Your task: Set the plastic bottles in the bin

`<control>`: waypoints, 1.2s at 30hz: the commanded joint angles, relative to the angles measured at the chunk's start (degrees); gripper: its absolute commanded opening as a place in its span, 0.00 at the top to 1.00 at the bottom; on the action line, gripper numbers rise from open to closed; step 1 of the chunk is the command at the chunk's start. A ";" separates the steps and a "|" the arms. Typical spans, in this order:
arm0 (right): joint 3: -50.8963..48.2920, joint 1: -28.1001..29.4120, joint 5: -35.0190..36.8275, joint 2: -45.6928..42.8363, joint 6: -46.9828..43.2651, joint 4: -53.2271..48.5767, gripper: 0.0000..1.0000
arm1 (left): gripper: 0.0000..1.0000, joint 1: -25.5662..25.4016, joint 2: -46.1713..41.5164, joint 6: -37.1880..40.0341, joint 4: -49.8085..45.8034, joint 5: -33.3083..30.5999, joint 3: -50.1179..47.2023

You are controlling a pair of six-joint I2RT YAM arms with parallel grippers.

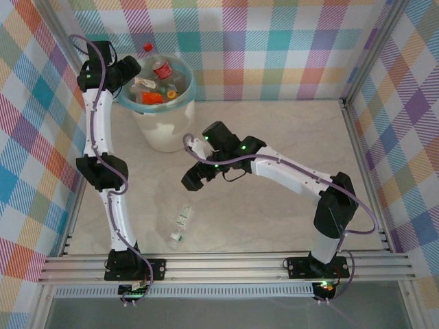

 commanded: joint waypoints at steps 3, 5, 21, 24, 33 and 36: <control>-1.22 2.82 1.07 1.37 -2.96 -0.84 0.02 | 0.19 0.92 -11.37 -1.26 2.98 -1.65 -9.78; -1.06 3.99 0.89 2.13 -5.60 -0.84 0.02 | 0.19 1.00 -14.34 -0.67 3.69 -1.95 -12.46; -12.57 8.08 11.13 -2.11 11.71 7.87 0.10 | 0.20 -4.43 -55.68 16.17 5.29 -7.19 -61.73; -19.74 7.94 15.09 -6.48 18.91 9.99 0.09 | 0.20 -10.11 -61.82 18.66 1.56 -7.68 -70.30; -35.31 5.81 22.06 -20.17 19.15 13.26 0.06 | 0.19 -34.32 -67.56 23.89 -5.76 -7.61 -87.47; -37.91 5.45 24.03 -24.19 18.32 13.88 0.05 | 0.17 -40.73 -66.12 24.32 -5.98 -8.41 -90.56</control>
